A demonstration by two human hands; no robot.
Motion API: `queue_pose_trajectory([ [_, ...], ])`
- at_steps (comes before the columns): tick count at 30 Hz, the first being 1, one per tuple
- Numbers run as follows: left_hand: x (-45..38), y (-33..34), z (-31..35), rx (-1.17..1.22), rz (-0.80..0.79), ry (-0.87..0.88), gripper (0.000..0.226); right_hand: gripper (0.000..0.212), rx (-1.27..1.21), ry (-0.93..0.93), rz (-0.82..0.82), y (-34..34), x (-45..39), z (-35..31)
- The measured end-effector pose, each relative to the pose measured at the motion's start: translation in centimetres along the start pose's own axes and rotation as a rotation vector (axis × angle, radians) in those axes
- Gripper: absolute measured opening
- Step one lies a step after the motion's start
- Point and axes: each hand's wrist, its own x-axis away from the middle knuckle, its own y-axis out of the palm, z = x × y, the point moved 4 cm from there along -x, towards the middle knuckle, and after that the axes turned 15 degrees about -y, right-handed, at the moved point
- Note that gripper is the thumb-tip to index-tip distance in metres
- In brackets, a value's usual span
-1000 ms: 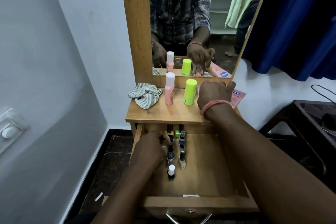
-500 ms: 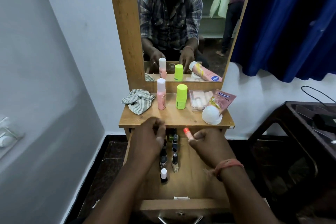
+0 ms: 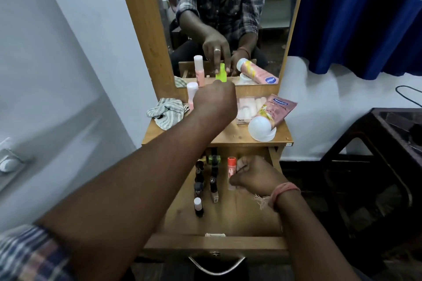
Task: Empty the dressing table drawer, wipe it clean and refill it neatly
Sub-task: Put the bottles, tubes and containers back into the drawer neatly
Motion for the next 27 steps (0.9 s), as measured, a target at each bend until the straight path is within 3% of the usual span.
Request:
queue_pose_trajectory([
  [6, 2.4, -0.6, -2.0, 0.175, 0.057, 0.02, 0.03, 0.022, 0.092, -0.007, -0.191, 1.8, 1.0, 0.5],
  [9, 5.3, -1.6, -4.8, 0.34, 0.084, -0.039, 0.04, 0.022, 0.121, -0.067, -0.283, 3.1, 1.9, 0.4],
  [16, 11.6, 0.3, -11.6, 0.823, -0.06, -0.211, 0.048, 0.018, 0.374, -0.171, -0.208, 5.2, 2.1, -0.5],
  [22, 12.6, 3.8, -13.4, 1.022, -0.2, -0.229, 0.049, 0.016, 0.533, -0.201, -0.212, 6.9, 1.6, -1.1],
  [27, 13.0, 5.6, -13.9, 1.047, -0.288, -0.219, 0.048, 0.019, 0.559, -0.183, -0.186, 7.1, 1.5, -0.5],
])
